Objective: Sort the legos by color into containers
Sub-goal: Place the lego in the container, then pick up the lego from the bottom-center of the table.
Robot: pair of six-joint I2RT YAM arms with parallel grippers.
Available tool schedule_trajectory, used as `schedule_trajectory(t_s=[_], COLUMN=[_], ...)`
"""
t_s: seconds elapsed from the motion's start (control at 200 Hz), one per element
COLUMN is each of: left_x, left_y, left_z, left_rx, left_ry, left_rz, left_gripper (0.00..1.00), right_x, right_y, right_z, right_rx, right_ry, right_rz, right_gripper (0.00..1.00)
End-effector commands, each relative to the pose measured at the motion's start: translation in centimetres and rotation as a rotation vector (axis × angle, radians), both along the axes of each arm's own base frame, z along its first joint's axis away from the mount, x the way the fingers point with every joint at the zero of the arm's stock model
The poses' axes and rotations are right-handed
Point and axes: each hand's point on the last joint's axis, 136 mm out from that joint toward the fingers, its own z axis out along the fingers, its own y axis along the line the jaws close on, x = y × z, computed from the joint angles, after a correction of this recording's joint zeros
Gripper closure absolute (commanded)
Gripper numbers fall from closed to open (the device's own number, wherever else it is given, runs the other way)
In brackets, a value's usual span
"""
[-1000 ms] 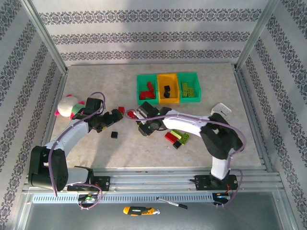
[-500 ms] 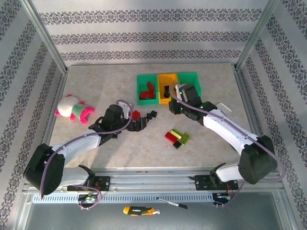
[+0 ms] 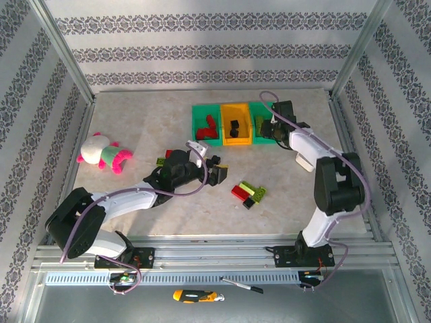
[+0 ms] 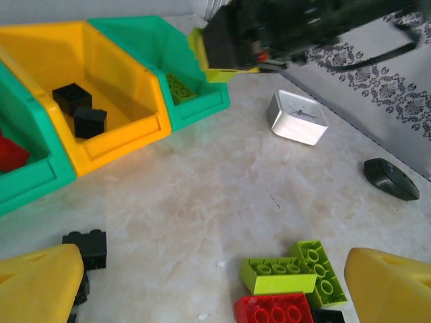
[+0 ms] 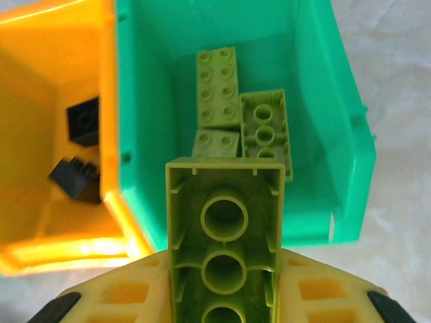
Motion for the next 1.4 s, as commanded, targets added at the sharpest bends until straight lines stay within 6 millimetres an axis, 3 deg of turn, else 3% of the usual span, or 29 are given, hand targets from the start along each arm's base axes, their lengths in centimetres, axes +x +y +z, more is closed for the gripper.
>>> schedule_trajectory(t_s=[0.0, 0.175, 0.345, 0.53, 0.709, 0.899, 0.994, 1.099, 1.229, 1.394], left_x=[0.6, 0.6, 0.4, -0.6, -2.3, -4.2, -5.1, -5.6, -6.3, -6.8], left_y=[-1.2, -0.9, -0.3, 0.2, 0.8, 0.4, 0.0, -0.4, -0.8, -0.9], left_z=[3.1, 2.9, 2.8, 1.0, -0.2, -0.5, -0.6, -0.7, -0.9, -1.0], left_rx=[-0.039, -0.001, 0.03, 0.123, 0.196, 0.245, 0.243, 0.241, 0.228, 0.223], left_ry=[-0.12, -0.131, -0.152, -0.153, -0.184, -0.247, -0.286, -0.303, -0.306, -0.32], left_rz=[-0.02, -0.012, -0.005, -0.051, -0.124, -0.251, -0.311, -0.354, -0.401, -0.436], left_gripper=[0.01, 0.01, 0.01, 0.01, 0.01, 0.01, 0.01, 0.01, 0.01, 0.01], right_x=[2.8, 4.7, 4.4, 1.2, -4.1, -12.4, -16.9, -20.6, -22.9, -23.5], right_y=[0.5, 0.6, 0.5, 0.2, 0.8, 0.6, 0.1, 0.4, 1.7, 3.1], right_z=[0.4, -1.0, 1.4, 4.7, 5.6, 2.8, 0.2, -2.5, -4.8, -6.6], right_rx=[0.017, -0.001, -0.01, -0.014, -0.009, -0.026, -0.012, 0.047, 0.138, 0.191], right_ry=[-0.026, 0.002, -0.034, -0.098, -0.09, 0.098, 0.213, 0.289, 0.338, 0.375], right_rz=[0.01, 0.019, 0.026, 0.03, 0.066, -0.021, -0.13, -0.245, -0.345, -0.387], right_gripper=[0.78, 0.7, 0.49, 0.39, 0.32, 0.22, 0.16, 0.16, 0.2, 0.21])
